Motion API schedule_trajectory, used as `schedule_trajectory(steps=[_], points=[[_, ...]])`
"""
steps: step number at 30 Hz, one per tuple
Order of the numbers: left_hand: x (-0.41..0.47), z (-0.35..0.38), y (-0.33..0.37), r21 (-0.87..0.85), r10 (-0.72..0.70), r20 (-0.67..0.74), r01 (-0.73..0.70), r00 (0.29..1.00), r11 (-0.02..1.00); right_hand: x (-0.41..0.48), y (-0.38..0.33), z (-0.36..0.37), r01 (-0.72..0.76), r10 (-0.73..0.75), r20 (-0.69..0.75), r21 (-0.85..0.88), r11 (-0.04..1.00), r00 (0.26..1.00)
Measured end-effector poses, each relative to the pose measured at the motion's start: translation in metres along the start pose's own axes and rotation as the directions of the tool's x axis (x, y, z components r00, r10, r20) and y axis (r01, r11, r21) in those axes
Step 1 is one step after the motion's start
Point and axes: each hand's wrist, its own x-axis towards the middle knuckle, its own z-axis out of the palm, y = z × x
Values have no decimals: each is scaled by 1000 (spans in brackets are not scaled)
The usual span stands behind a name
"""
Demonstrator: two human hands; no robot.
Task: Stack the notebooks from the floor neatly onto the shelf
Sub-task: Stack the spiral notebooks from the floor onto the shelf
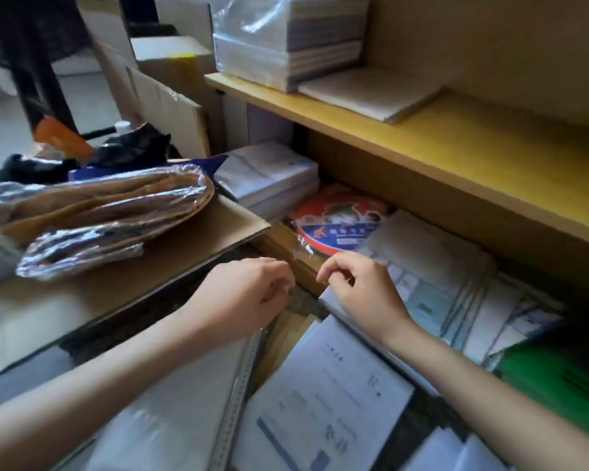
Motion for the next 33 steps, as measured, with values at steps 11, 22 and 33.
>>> schedule_trajectory(steps=[11,22,33], points=[[-143,100,-102,158,-534,340,513,774,844,-64,-2,126,-684,426,732,74,726,531],[-148,112,-128,-27,-804,350,863,481,504,-72,-22,148,-648,456,706,6,762,542],[-149,103,-130,-179,-879,274,918,391,353,-90,-13,149,-736,456,669,207,645,587]])
